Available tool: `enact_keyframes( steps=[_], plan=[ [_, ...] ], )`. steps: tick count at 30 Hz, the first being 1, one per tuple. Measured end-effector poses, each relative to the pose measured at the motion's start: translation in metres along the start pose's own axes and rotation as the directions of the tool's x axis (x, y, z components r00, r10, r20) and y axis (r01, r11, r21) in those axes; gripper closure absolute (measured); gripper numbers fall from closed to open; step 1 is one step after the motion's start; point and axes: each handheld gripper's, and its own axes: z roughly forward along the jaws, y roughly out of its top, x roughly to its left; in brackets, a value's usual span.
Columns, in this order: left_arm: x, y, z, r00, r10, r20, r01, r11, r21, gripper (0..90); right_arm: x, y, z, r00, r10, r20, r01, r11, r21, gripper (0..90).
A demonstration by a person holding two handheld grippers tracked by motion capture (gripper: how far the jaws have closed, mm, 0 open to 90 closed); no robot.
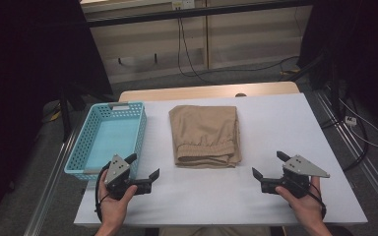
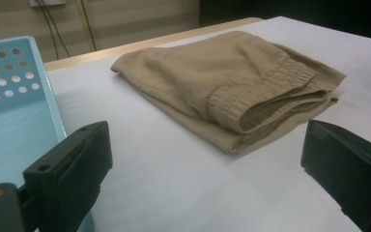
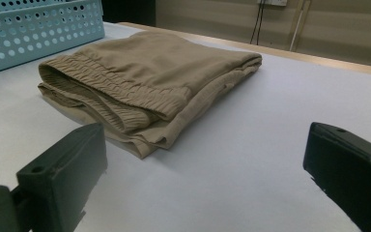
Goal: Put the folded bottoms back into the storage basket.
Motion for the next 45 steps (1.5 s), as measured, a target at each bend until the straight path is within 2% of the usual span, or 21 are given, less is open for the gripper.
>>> enact_keyframes(
  steps=[5,6,9,15,20,25,27,30,34,37,38,39,40,41,44,45],
  plan=[
    [0.002,0.001,-0.001,1.0000,-0.003,-0.005,0.003,1.0000,0.002,4.3,0.000,0.000,0.001,0.9996,0.009,-0.028,-0.009,1.000,0.014,1.9],
    [0.003,0.003,-0.002,0.9999,-0.008,0.008,0.008,0.9999,0.006,4.3,0.001,0.000,0.002,0.9991,0.004,-0.041,-0.004,1.000,0.019,1.9],
    [0.003,0.004,-0.003,1.0000,-0.005,0.005,0.005,1.0000,0.000,4.3,0.003,-0.001,0.003,0.9987,-0.003,-0.051,0.004,1.000,0.031,2.2],
    [0.002,0.003,0.001,1.0000,-0.004,0.007,0.004,0.9996,0.026,4.3,0.006,-0.002,0.005,0.9964,-0.005,-0.085,0.009,0.999,0.052,2.3],
    [0.002,0.002,0.001,0.9999,-0.008,0.013,0.008,0.9997,0.023,4.3,0.009,-0.002,0.009,0.9927,-0.041,-0.113,0.052,0.994,0.091,2.8],
    [0.001,0.001,0.000,0.9998,-0.004,0.018,0.003,0.9996,0.028,4.3,0.014,-0.002,0.013,0.9894,-0.056,-0.134,0.068,0.994,0.089,3.1],
    [0.001,0.000,-0.001,0.9998,0.011,0.016,-0.012,0.9992,0.039,4.3,0.019,-0.002,0.017,0.9832,-0.070,-0.168,0.088,0.991,0.102,2.8],
    [0.000,-0.001,-0.001,0.9998,0.007,0.018,-0.008,0.9992,0.038,4.3,0.024,-0.001,0.022,0.9725,-0.101,-0.210,0.136,0.978,0.160,4.9],
    [0.001,0.000,-0.001,0.9998,0.012,0.018,-0.013,0.9992,0.037,4.3,0.028,0.003,0.025,0.9678,-0.113,-0.225,0.151,0.975,0.161,4.4],
    [0.000,-0.001,0.000,0.9998,0.010,0.020,-0.011,0.9990,0.044,4.3,0.031,0.006,0.028,0.9574,-0.118,-0.264,0.164,0.974,0.158,4.5],
    [0.000,-0.001,0.000,0.9997,0.011,0.022,-0.012,0.9989,0.046,4.3,0.031,0.006,0.028,0.9574,-0.118,-0.264,0.164,0.974,0.158,4.5],
    [0.000,-0.001,0.001,0.9997,0.012,0.023,-0.013,0.9989,0.046,4.3,0.035,0.010,0.033,0.9430,-0.134,-0.304,0.191,0.968,0.165,3.1],
    [-0.001,-0.001,0.001,0.9996,0.019,0.019,-0.020,0.9986,0.050,4.3,0.037,0.012,0.035,0.9395,-0.132,-0.316,0.198,0.962,0.186,3.1],
    [-0.002,-0.002,0.001,0.9996,0.020,0.020,-0.021,0.9985,0.051,4.3,0.037,0.012,0.035,0.9395,-0.132,-0.316,0.198,0.962,0.186,3.1],
    [-0.004,-0.001,0.002,0.9990,0.032,0.032,-0.034,0.9981,0.052,4.3,0.045,0.016,0.042,0.9276,-0.140,-0.346,0.219,0.954,0.202,4.6],
    [-0.004,-0.001,0.002,0.9988,0.037,0.031,-0.039,0.9980,0.051,4.3,0.045,0.016,0.042,0.9276,-0.140,-0.346,0.219,0.954,0.202,4.6]
  ],
)
